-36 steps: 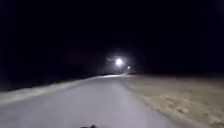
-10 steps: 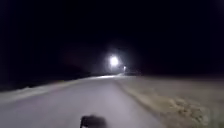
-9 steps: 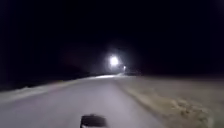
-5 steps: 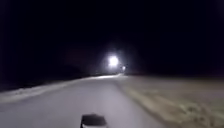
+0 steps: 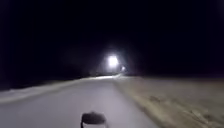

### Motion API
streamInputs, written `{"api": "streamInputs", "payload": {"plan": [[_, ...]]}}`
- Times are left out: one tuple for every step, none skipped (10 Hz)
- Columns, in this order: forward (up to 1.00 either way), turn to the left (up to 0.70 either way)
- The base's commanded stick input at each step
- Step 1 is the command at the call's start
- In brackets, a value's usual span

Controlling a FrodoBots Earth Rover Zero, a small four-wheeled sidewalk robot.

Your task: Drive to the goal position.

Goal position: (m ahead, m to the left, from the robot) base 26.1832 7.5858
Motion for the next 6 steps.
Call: {"api": "streamInputs", "payload": {"plan": [[0.85,0.0],[0.85,0.0],[0.85,0.0],[0.85,0.0],[0.85,0.0],[0.85,0.02]]}}
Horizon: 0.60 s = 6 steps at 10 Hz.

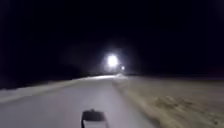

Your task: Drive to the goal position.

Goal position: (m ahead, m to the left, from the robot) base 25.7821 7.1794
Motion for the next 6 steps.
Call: {"api": "streamInputs", "payload": {"plan": [[0.85,0.21],[0.85,0.33],[0.85,0.34],[0.85,0.34],[0.85,0.34],[0.85,0.11]]}}
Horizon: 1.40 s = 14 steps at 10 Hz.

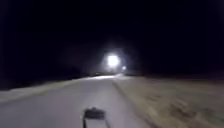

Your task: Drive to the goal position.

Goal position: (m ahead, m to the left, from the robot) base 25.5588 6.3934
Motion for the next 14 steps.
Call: {"api": "streamInputs", "payload": {"plan": [[0.85,0.0],[0.85,0.0],[0.85,0.0],[0.85,0.0],[0.85,0.0],[0.85,0.0],[0.85,0.0],[0.85,0.0],[0.85,0.0],[0.85,0.0],[0.85,0.0],[0.85,0.0],[0.85,0.0],[0.85,0.0]]}}
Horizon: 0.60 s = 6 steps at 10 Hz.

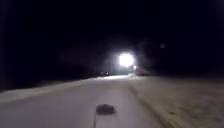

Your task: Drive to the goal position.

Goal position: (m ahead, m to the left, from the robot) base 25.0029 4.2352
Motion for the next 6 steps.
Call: {"api": "streamInputs", "payload": {"plan": [[0.85,0.0],[0.85,0.0],[0.85,0.0],[0.85,0.0],[0.85,0.0],[0.85,0.0]]}}
